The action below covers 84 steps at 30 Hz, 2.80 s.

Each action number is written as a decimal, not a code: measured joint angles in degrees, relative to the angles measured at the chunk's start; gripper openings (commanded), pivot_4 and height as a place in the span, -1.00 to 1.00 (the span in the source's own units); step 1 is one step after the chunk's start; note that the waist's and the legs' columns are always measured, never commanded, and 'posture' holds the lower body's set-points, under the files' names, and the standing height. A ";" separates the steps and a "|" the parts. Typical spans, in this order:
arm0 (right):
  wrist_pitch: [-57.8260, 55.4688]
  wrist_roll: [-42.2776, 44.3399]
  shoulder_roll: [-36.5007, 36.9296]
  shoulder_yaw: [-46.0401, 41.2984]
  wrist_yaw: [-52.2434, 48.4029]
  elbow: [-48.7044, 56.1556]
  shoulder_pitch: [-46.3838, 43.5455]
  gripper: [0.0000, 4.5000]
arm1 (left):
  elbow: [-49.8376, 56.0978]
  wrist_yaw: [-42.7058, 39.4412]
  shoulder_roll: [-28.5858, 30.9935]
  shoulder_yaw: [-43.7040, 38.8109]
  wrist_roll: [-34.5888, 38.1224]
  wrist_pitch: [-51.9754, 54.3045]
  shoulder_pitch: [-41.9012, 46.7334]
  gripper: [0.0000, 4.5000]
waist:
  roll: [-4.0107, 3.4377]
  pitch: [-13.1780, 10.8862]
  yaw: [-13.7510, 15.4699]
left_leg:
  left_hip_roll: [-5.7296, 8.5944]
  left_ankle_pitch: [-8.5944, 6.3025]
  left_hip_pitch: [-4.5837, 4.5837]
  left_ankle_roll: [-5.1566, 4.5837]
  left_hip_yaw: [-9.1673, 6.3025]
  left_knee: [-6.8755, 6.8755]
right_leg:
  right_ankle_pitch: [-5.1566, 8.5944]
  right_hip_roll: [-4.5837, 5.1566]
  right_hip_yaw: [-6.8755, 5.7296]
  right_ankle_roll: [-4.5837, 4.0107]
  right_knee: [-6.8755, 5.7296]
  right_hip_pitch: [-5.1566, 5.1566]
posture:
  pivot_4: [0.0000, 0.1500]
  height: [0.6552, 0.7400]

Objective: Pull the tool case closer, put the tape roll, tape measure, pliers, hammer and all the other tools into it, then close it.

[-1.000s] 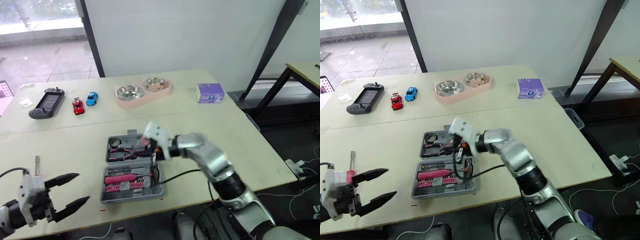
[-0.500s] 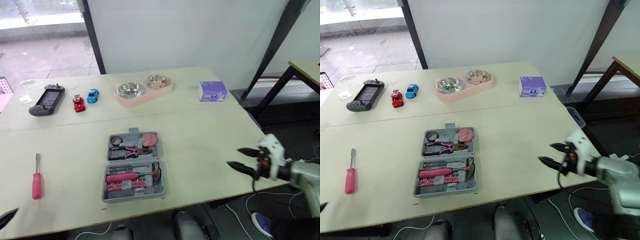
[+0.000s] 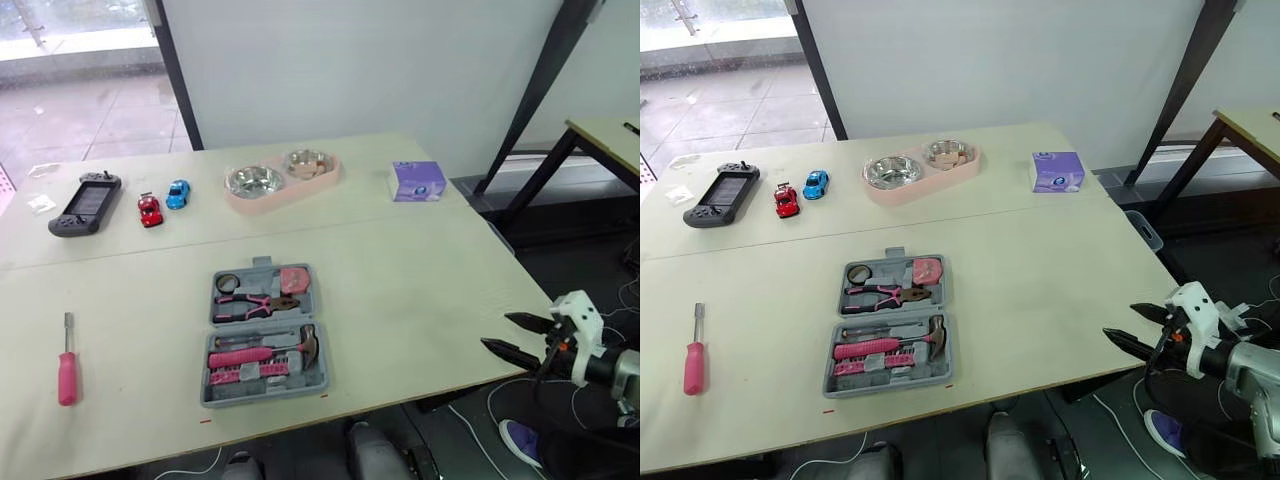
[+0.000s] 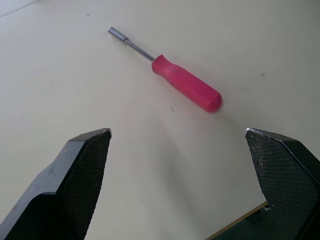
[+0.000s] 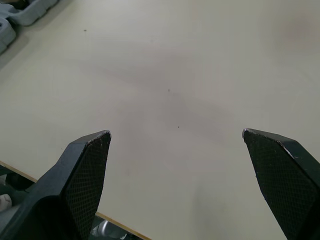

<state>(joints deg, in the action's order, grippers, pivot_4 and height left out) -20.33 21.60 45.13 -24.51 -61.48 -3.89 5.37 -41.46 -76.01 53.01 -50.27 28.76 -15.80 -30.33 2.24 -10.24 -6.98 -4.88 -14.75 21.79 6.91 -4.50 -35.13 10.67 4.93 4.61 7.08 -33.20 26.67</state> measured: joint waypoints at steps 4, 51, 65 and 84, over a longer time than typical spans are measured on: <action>-2.36 1.26 -1.40 2.53 1.96 3.65 -2.25 0.98 | 7.05 3.13 -6.32 -0.06 2.00 2.85 0.61 1.00 | -0.03 -0.02 -0.22 | -0.02 -0.03 -0.35 0.00 0.07 0.11 | 0.00 0.00 0.03 0.00 -0.02 -0.20 | 1.00 0.97; -18.22 6.84 -6.80 39.71 2.80 29.49 -32.64 0.98 | 30.94 71.52 -15.74 18.64 -4.00 72.57 40.21 1.00 | 0.43 -0.04 3.17 | 0.06 0.03 -0.68 -0.03 -0.51 -0.20 | -0.14 -0.30 -0.01 -0.11 -1.01 -0.60 | 1.00 0.97; -18.32 6.63 -6.81 39.85 3.39 29.49 -32.60 1.00 | 33.46 71.75 -17.40 16.15 -4.78 75.09 40.01 -0.80 | 0.37 -0.04 3.01 | 0.07 0.03 -0.71 -0.03 -0.51 -0.18 | -0.13 -0.29 0.00 -0.10 -0.97 -0.65 | 1.00 0.97; -18.98 5.60 -7.67 39.68 6.00 29.46 -31.89 1.00 | 55.83 44.44 -2.69 29.39 -5.37 56.82 33.67 -0.80 | 0.54 -0.09 4.06 | 0.06 0.04 -0.39 -0.01 -0.52 -0.09 | -0.19 -0.29 -0.01 -0.20 -0.90 -0.30 | 1.00 0.97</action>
<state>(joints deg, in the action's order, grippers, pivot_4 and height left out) -39.31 27.20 37.47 15.18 -55.48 25.57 -26.52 14.37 -31.57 50.32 -20.89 23.39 41.02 3.34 2.78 -10.33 -2.93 -4.82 -14.72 21.40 6.90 -5.01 -35.22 10.49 4.63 4.60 6.88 -34.10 26.37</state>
